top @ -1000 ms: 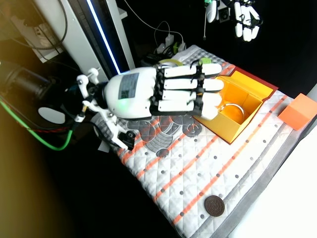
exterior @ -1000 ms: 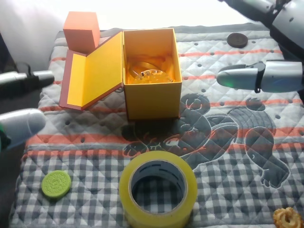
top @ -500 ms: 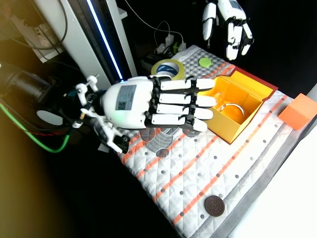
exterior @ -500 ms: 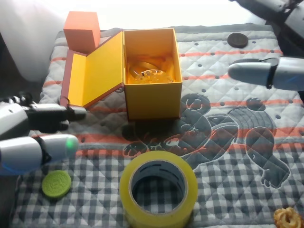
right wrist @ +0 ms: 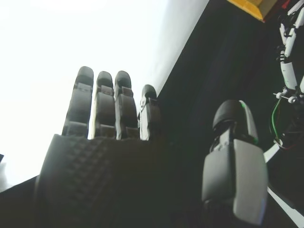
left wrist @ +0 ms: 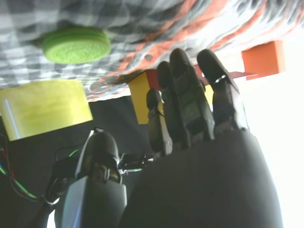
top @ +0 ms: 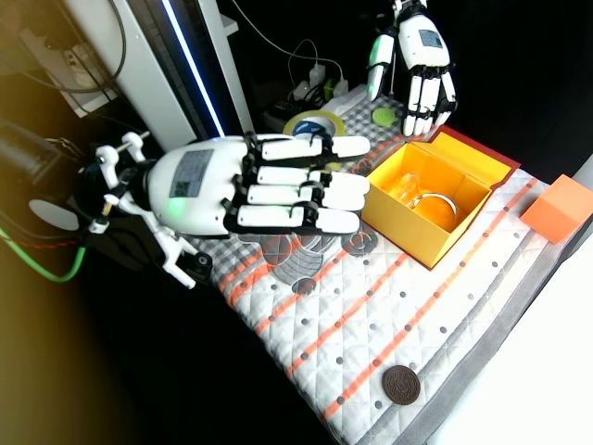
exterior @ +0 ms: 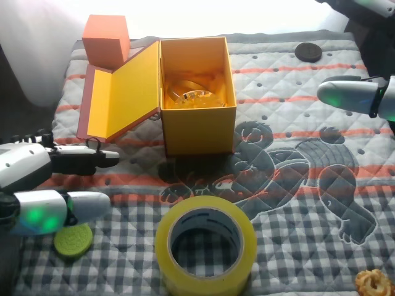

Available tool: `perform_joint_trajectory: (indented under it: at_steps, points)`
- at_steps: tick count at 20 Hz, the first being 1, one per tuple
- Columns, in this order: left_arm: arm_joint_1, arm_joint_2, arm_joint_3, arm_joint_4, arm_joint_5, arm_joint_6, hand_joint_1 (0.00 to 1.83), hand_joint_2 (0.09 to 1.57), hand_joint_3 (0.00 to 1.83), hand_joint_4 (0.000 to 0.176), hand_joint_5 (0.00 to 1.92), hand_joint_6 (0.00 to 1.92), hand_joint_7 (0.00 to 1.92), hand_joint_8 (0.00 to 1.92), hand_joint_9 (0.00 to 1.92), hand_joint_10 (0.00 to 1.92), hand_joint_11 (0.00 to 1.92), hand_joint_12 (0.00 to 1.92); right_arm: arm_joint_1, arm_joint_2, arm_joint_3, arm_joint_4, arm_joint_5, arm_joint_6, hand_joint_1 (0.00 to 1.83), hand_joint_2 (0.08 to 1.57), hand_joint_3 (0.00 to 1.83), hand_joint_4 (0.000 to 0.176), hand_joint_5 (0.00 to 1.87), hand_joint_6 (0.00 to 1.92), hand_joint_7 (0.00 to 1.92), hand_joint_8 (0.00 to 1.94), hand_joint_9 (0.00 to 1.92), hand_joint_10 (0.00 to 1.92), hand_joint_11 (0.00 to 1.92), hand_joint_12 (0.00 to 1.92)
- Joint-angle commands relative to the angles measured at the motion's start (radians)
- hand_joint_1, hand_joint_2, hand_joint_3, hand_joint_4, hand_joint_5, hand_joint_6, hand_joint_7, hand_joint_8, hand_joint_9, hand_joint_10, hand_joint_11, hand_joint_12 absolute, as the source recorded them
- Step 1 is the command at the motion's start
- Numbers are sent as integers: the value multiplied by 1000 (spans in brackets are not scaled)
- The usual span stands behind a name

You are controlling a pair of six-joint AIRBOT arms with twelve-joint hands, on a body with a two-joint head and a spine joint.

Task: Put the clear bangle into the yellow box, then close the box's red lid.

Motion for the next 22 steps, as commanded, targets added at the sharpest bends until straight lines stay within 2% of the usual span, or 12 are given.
perform_joint_trajectory:
  at_steps: [1, 2, 5, 6, 8, 10, 12, 13, 15, 18, 21, 22]
  points:
    - [-18, -16, 10, -1, -88, 11, 290, 1159, 0, 176, 327, 4, 487, 1, 449, 2, 0, 775, 2, 5, -2, 18, 125, 2, 169, 1075, 7, 135, 88, 2, 121, 0, 34, 0, 5, 51]
    - [-27, -28, 17, -12, -81, 35, 266, 1165, 0, 176, 328, 4, 485, 1, 439, 1, 0, 771, -2, 7, -3, 22, 125, 2, 178, 1077, 6, 142, 85, 1, 126, 2, 29, 0, 1, 54]
    - [-59, -67, 45, -35, -57, 65, 367, 1134, 0, 176, 260, 2, 438, 0, 401, 0, 0, 716, -14, 8, -5, 33, 126, 2, 175, 1080, 2, 144, 84, 1, 122, 4, 32, 4, 7, 38]
    - [-63, -76, 53, -45, -56, 65, 342, 1144, 0, 176, 271, 2, 452, 3, 410, 4, 0, 801, -17, 8, -6, 35, 126, 2, 180, 1096, 9, 150, 79, 0, 123, 5, 31, 3, 6, 39]
    - [-65, -86, 64, -66, -61, 65, 416, 1119, 0, 176, 280, 1, 488, 6, 432, 13, 0, 912, -21, 9, -7, 38, 126, 2, 150, 1121, 13, 132, 68, 0, 131, 5, 36, 4, 2, 45]
    - [-66, -92, 68, -88, -75, 65, 314, 1171, 2, 176, 309, 3, 492, 2, 430, 13, 0, 919, -29, 9, -9, 44, 131, 2, 136, 1122, 7, 126, 88, 7, 134, 3, 51, 8, 15, 61]
    - [-65, -92, 63, -109, -113, 65, 257, 1200, 0, 176, 335, 5, 500, 4, 407, 3, 0, 868, -44, 13, -13, 53, 138, 2, 110, 1139, 0, 120, 101, 1, 140, 1, 68, 1, 2, 124]
    - [-65, -91, 61, -115, -128, 65, 172, 1216, 0, 176, 332, 1, 522, 6, 411, 5, 0, 683, -49, 14, -14, 57, 141, 2, 96, 1151, 0, 109, 102, 0, 138, 0, 74, 1, 0, 155]
    - [-65, -87, 54, -135, -183, 65, 86, 1237, 0, 176, 274, 0, 499, 0, 410, 5, 0, 429, -57, 14, -14, 65, 144, 2, 106, 1160, 2, 106, 102, 0, 124, 0, 67, 0, 0, 162]
    - [-65, -82, 36, -158, -276, 65, 0, 1255, 0, 176, 248, 2, 507, 6, 449, 29, 0, 917, -64, 12, -17, 70, 145, 2, 121, 1146, 0, 98, 117, 2, 132, 2, 69, 1, 0, 208]
    - [-65, -89, 21, -176, -358, 65, 0, 1271, 1, 176, 224, 1, 536, 9, 462, 38, 0, 978, -80, 9, -18, 83, 151, 3, 103, 1188, 5, 83, 132, 2, 187, 7, 108, 7, 0, 274]
    - [-66, -92, 16, -179, -387, 63, 0, 1264, 0, 176, 207, 0, 534, 7, 445, 31, 0, 982, -84, 10, -19, 86, 153, 3, 112, 1194, 6, 91, 138, 4, 194, 8, 113, 8, 0, 274]
